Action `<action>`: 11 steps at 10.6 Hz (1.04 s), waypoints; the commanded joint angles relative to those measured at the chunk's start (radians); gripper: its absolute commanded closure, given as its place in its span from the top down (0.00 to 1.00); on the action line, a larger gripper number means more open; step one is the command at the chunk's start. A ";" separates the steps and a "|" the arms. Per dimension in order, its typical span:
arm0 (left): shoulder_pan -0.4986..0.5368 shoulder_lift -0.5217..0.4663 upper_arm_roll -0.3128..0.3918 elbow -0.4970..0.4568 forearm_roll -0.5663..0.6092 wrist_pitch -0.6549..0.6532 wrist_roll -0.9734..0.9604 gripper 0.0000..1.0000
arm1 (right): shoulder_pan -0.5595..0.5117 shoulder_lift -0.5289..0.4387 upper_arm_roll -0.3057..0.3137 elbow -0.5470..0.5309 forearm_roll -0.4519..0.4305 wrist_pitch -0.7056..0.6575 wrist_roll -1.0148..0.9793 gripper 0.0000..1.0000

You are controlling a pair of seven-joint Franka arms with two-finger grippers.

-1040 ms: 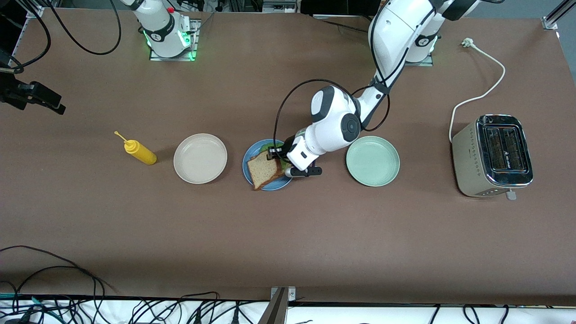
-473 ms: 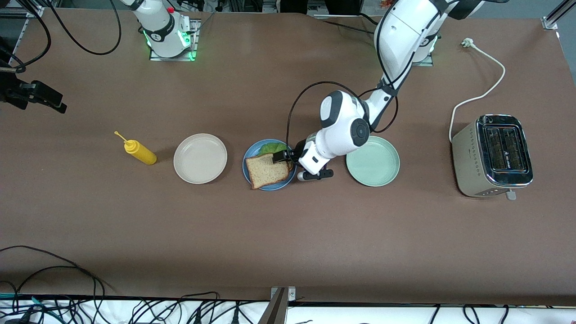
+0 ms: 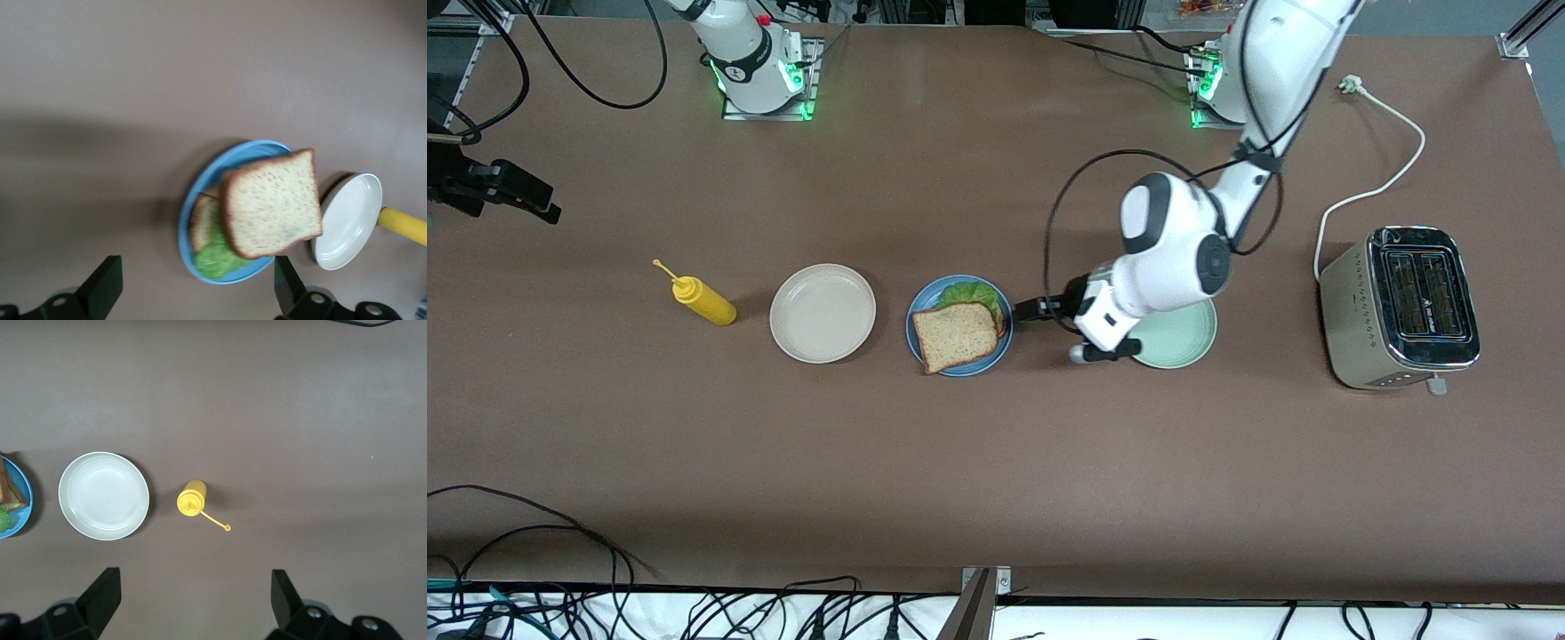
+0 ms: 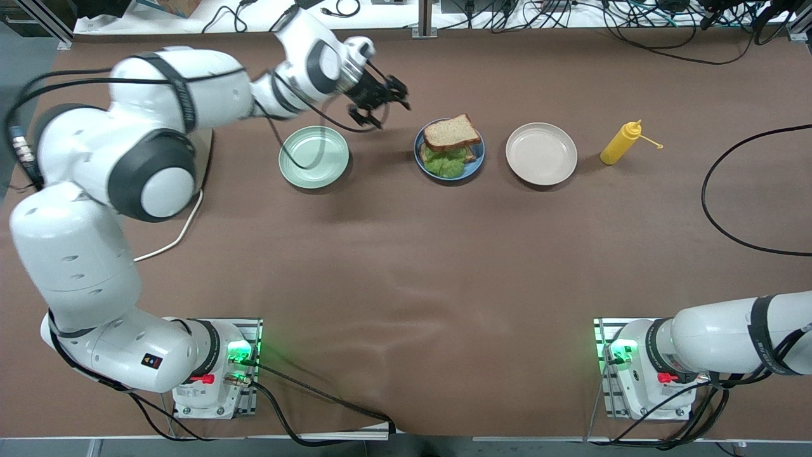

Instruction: Make sandwich in blue plate with both arms

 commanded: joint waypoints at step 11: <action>0.130 -0.298 0.416 0.076 0.559 -0.468 0.645 0.96 | 0.004 0.054 -0.004 0.072 -0.012 -0.005 -0.008 1.00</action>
